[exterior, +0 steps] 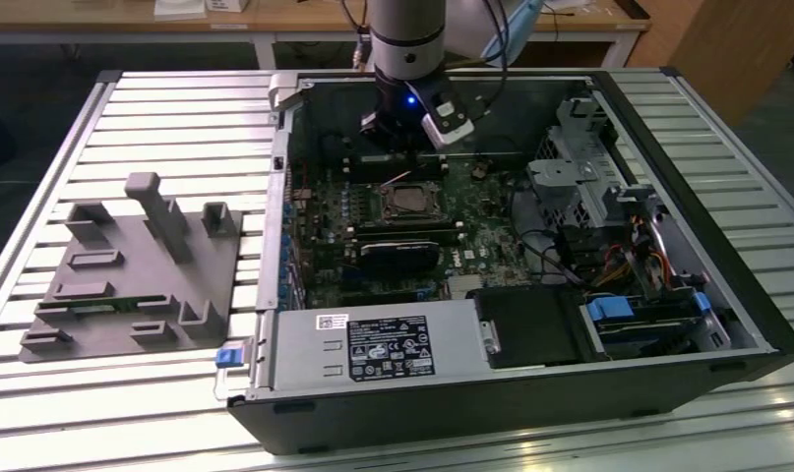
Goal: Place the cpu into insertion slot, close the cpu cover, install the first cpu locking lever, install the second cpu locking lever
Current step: 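Install the first cpu locking lever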
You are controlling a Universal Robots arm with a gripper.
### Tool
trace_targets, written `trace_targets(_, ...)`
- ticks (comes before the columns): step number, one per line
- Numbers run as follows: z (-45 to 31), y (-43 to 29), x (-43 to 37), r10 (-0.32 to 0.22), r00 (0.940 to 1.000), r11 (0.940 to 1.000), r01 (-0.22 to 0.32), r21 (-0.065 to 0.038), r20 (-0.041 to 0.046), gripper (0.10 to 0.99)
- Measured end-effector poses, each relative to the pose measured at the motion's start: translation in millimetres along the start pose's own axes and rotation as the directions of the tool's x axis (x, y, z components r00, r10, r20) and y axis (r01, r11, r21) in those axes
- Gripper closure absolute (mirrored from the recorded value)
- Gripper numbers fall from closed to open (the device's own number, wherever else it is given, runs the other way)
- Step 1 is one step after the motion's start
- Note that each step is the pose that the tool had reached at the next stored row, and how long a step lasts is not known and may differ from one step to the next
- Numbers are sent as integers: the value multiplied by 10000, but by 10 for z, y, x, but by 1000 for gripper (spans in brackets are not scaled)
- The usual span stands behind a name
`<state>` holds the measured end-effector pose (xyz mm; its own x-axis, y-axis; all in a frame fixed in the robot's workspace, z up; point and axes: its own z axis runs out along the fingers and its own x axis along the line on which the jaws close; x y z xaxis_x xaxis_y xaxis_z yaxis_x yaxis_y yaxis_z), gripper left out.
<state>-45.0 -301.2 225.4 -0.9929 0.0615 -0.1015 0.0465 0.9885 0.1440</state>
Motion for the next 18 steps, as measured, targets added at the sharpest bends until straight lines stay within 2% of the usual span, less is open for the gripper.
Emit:
trace_targets(2,2,0,0,17,10000,9999,-17,-160,-8,980)
trace_targets(4,5,-1,1,27,10000,9997,-28,-246,-12,980)
trace_targets(7,20,-3,2,23,10000,9997,-22,-252,25,980)
trace_targets(13,68,-10,7,-9,9997,9996,15,-266,244,980)
trace_targets(18,74,-11,8,-12,9996,9996,19,-266,268,980)
